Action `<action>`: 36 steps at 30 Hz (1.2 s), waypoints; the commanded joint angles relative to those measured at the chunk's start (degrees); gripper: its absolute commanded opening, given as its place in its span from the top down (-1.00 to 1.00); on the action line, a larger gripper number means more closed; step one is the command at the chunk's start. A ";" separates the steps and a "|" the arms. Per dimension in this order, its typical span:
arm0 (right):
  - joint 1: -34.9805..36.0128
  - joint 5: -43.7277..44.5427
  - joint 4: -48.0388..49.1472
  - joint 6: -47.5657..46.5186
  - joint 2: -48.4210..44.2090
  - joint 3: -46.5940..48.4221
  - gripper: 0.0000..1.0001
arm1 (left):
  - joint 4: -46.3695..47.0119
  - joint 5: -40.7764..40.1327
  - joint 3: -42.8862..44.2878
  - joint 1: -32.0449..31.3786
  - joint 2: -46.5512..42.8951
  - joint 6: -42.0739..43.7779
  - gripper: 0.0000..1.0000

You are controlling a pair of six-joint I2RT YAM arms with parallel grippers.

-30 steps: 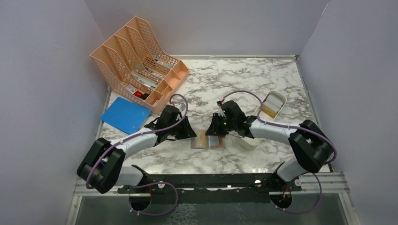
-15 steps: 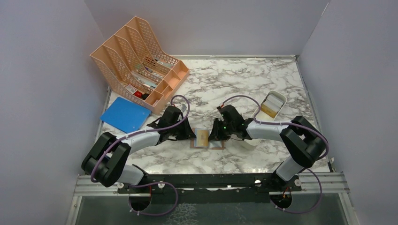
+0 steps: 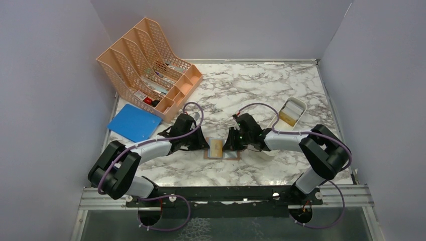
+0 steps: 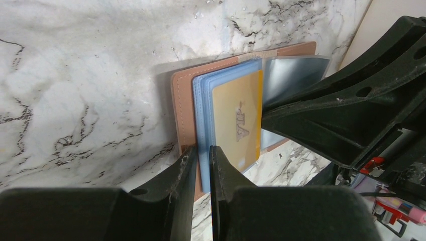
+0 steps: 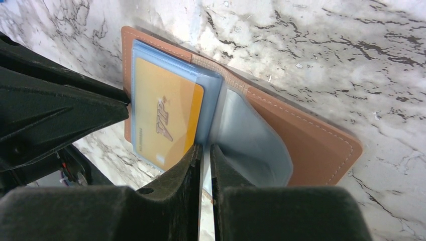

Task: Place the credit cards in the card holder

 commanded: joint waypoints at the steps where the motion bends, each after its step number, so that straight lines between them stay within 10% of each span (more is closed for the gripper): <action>1: 0.37 1.38 -0.41 0.05 1.40 -2.01 0.69 | -0.13 -1.42 0.32 -0.39 0.40 1.11 0.63; 14: 0.37 0.67 0.12 0.40 1.25 -2.16 0.70 | -0.54 -0.09 1.14 -0.51 0.75 1.36 0.60; 36: 0.37 0.65 2.35 1.01 1.27 -4.93 0.73 | 4.99 3.88 -2.27 -0.24 -0.92 0.06 -0.23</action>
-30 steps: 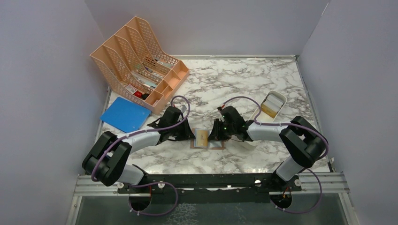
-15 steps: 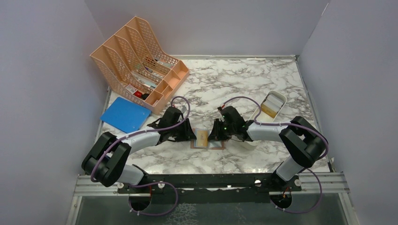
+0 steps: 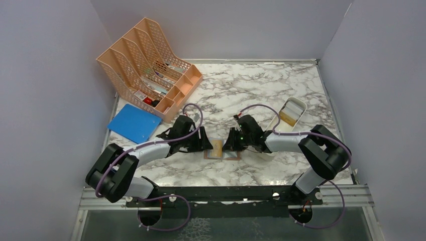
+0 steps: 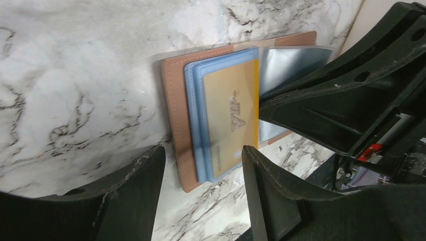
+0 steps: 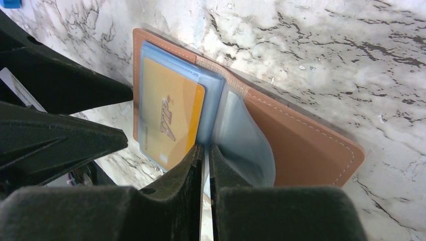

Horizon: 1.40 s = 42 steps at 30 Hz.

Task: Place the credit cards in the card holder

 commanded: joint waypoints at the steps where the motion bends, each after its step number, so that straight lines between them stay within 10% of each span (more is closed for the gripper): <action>1: 0.46 1.35 -2.73 -0.53 1.07 -2.59 0.73 | 5.76 4.60 -0.67 0.12 1.88 -0.55 -0.25; 36: 0.46 6.69 -8.70 -2.75 -2.51 -2.41 0.77 | 13.48 10.75 -2.63 0.12 1.79 -2.53 -0.14; 42: 0.46 6.78 -8.57 -2.67 -3.33 -2.76 0.76 | 18.13 13.57 -3.82 -0.02 1.34 -4.16 0.18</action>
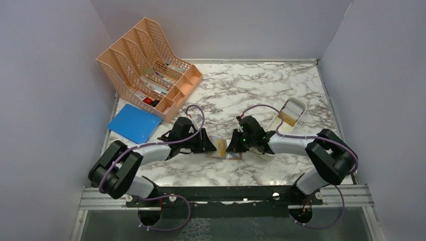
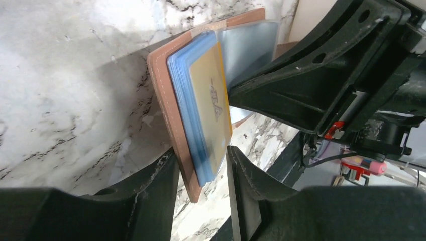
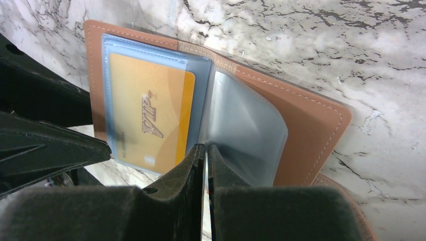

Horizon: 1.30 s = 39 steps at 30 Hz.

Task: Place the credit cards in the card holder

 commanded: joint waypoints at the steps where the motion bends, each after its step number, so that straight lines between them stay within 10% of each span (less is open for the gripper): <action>1: 0.35 2.95 -2.11 -0.50 0.73 -2.02 0.76 | 5.02 3.53 -0.33 -0.05 -1.53 -0.81 0.22; 26: 0.35 1.37 -1.22 -0.15 0.65 -1.23 0.75 | 9.79 7.95 -0.02 -0.24 -1.03 -1.42 1.00; 39: 0.35 -1.54 -4.81 3.17 -9.60 1.46 0.39 | 6.06 6.11 -1.46 -0.24 -3.76 -2.07 1.00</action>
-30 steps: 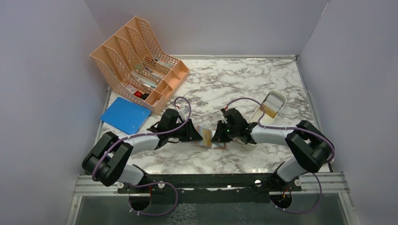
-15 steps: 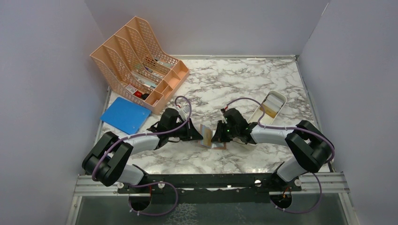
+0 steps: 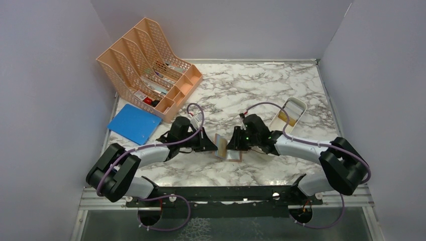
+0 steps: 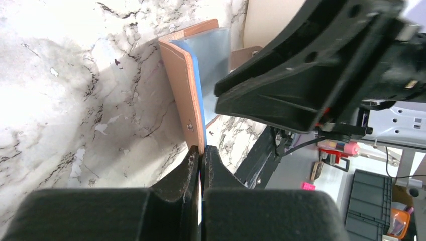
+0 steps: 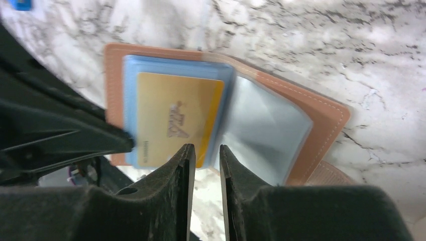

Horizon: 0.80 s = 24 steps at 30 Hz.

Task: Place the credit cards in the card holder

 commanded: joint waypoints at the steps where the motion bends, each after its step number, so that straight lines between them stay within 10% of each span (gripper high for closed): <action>1: 0.35 -1.76 -0.58 2.20 -3.79 1.79 0.33 | -2.14 -0.29 -0.03 -0.21 -2.56 1.38 1.00; 10: 0.35 -4.93 4.16 6.28 0.02 4.50 -0.36 | -9.72 -3.90 2.16 -0.32 -5.08 4.54 1.00; 24: 0.61 -7.88 8.92 7.25 7.81 5.83 -0.25 | -11.26 -3.92 3.51 -0.80 -4.53 5.94 1.00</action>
